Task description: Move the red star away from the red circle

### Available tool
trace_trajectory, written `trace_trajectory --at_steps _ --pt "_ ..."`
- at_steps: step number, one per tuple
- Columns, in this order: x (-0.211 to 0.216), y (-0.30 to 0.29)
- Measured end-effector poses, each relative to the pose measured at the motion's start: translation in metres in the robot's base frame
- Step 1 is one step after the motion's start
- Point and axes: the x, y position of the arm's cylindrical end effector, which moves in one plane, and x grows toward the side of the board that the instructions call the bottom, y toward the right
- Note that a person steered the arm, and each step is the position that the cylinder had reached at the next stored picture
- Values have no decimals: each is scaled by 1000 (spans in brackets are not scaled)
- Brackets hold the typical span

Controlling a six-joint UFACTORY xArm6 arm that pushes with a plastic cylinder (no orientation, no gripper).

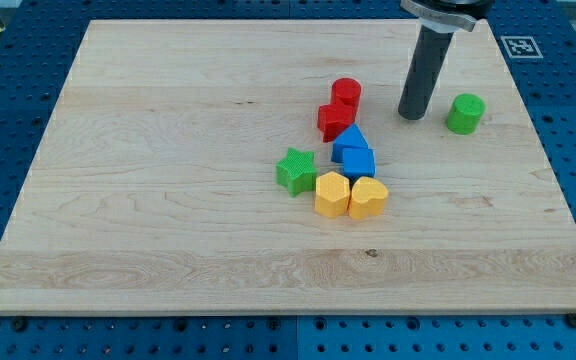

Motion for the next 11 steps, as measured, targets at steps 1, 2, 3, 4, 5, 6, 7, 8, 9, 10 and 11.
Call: trace_trajectory --at_steps 1,2,3,4,5,6,7,8,9,10,11 --pt "-4 -17" --pt "-1 -25" --pt "4 -55" --pt "-4 -84" --pt "-5 -91" --pt "-15 -44" --pt "-32 -39" --pt "-51 -71" --pt "-9 -76" --pt "11 -105" --pt "4 -113"
